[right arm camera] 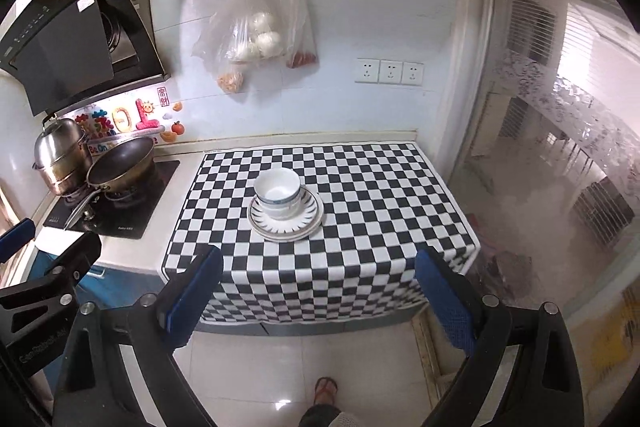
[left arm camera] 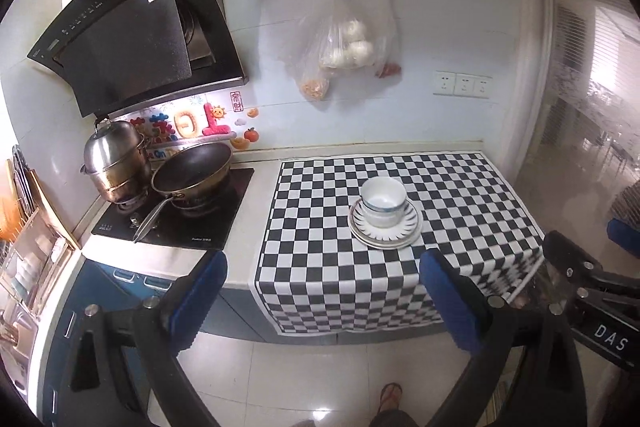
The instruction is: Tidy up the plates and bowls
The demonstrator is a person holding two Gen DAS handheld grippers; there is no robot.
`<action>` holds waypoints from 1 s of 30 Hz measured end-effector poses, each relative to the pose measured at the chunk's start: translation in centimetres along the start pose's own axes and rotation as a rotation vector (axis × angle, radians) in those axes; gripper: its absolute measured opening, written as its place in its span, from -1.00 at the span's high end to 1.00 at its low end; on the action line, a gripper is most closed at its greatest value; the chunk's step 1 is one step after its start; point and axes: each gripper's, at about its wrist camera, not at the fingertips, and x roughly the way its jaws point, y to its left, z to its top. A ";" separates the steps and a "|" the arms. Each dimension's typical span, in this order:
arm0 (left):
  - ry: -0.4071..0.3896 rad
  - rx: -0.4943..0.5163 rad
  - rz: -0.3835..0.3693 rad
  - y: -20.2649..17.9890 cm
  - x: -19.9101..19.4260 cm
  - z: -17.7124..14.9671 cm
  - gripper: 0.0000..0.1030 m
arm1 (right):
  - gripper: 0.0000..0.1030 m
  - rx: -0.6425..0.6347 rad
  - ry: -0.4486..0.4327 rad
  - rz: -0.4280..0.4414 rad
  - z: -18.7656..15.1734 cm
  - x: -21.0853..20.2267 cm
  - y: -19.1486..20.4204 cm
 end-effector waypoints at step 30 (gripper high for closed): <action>-0.077 -0.005 0.054 -2.7 -11.4 -4.2 -0.92 | -0.92 -0.018 -0.077 -0.008 -4.7 -12.2 -5.7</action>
